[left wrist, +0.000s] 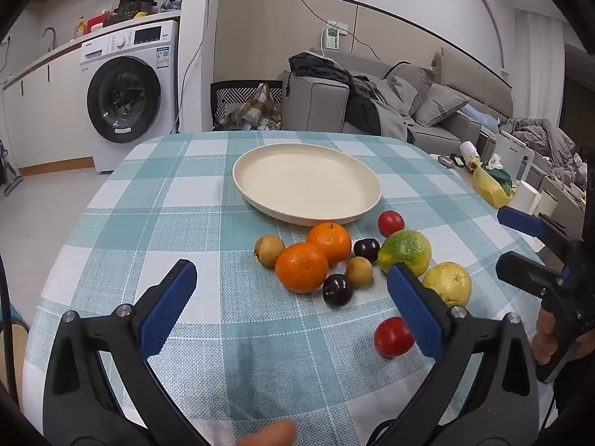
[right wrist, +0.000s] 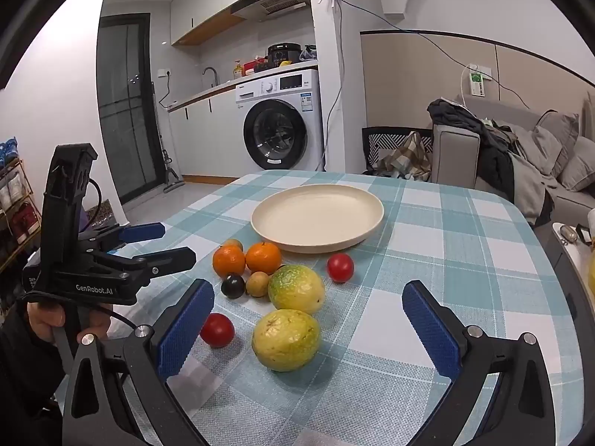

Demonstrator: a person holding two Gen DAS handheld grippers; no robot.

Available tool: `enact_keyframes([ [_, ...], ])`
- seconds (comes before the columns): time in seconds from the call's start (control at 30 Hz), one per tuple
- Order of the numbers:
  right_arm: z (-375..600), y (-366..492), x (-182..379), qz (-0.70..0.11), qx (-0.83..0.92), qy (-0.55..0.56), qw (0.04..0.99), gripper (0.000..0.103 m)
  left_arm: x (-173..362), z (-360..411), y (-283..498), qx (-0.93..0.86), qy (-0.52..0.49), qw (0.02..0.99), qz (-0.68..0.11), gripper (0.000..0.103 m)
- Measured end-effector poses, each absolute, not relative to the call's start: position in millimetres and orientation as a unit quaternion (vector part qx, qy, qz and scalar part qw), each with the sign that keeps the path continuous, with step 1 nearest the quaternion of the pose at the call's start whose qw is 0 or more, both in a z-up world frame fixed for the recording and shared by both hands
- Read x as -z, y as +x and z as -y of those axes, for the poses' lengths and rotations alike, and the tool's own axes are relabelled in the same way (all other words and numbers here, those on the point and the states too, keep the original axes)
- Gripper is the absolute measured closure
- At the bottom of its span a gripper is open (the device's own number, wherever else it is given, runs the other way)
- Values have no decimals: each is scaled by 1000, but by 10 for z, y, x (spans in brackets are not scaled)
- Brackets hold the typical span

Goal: Organize fruits

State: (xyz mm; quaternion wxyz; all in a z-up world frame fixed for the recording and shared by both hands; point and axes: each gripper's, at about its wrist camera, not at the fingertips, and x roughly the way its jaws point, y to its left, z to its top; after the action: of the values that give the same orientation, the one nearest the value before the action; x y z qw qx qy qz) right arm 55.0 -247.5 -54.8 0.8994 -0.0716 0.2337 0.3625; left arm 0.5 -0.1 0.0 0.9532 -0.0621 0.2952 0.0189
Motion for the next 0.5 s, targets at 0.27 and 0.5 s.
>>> enact_keyframes([
  [0.27,2468,600,571,-243,-365,-72,896,0,4,-1,10,-19,-63,955,-290,1],
  [0.5,2476,593,573,-241,-363,-73,897,0,6,-3,11,-20,-62,955,-291,1],
])
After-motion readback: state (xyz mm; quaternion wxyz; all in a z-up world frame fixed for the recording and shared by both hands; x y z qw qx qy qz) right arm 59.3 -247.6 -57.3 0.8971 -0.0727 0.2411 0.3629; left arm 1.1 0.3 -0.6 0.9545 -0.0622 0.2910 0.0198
